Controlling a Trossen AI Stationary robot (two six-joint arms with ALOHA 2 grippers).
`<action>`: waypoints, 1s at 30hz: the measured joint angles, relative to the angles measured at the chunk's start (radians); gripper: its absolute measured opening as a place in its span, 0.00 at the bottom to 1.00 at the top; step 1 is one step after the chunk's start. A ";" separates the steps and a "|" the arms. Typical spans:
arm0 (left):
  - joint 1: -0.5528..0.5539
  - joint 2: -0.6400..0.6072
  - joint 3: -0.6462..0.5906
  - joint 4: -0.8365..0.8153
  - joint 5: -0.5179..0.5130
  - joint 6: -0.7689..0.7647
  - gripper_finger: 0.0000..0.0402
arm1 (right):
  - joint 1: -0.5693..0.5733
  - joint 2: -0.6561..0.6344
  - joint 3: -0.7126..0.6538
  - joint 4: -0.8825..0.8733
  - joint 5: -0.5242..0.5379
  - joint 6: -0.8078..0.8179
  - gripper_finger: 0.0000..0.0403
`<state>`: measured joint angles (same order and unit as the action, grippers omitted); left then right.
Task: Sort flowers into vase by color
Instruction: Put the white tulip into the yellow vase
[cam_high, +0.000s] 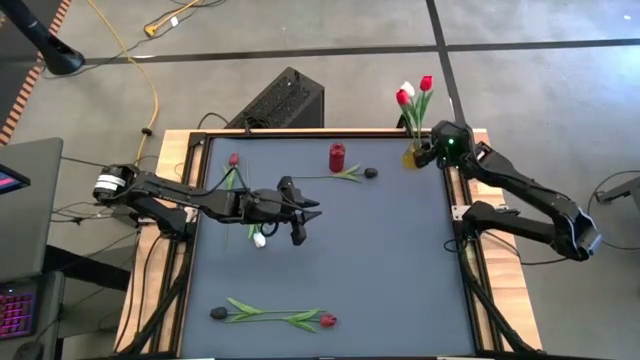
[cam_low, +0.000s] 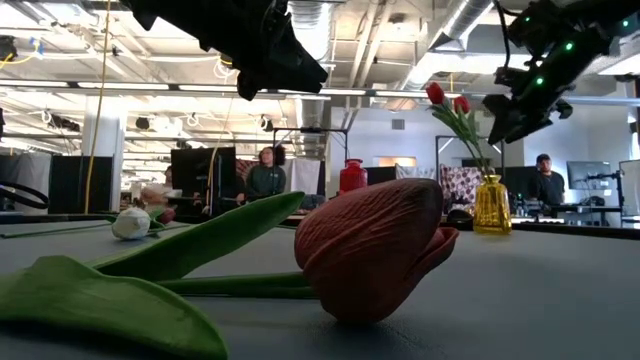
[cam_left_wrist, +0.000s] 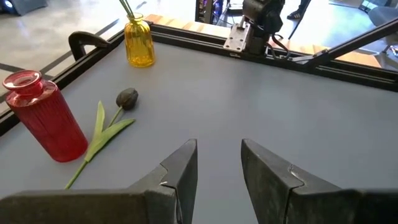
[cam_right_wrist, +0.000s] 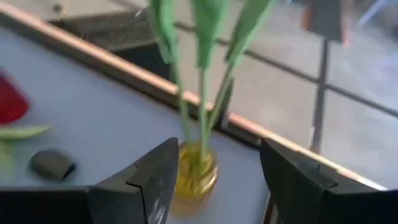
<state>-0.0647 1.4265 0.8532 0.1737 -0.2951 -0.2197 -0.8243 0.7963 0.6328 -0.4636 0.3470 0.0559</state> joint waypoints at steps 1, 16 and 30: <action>0.000 0.000 0.000 -0.001 0.000 0.000 0.28 | 0.000 0.000 0.019 -0.036 -0.022 0.000 0.63; 0.019 0.000 0.000 -0.344 0.049 -0.274 0.28 | 0.190 -0.106 0.193 -0.295 -0.199 0.087 0.63; 0.312 0.000 0.000 -0.894 0.119 -0.376 0.28 | 0.668 -0.127 0.193 -0.208 -0.220 0.149 0.63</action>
<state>0.2475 1.4265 0.8532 -0.7201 -0.1760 -0.5957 -0.1560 0.6689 0.8257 -0.6720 0.1266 0.2050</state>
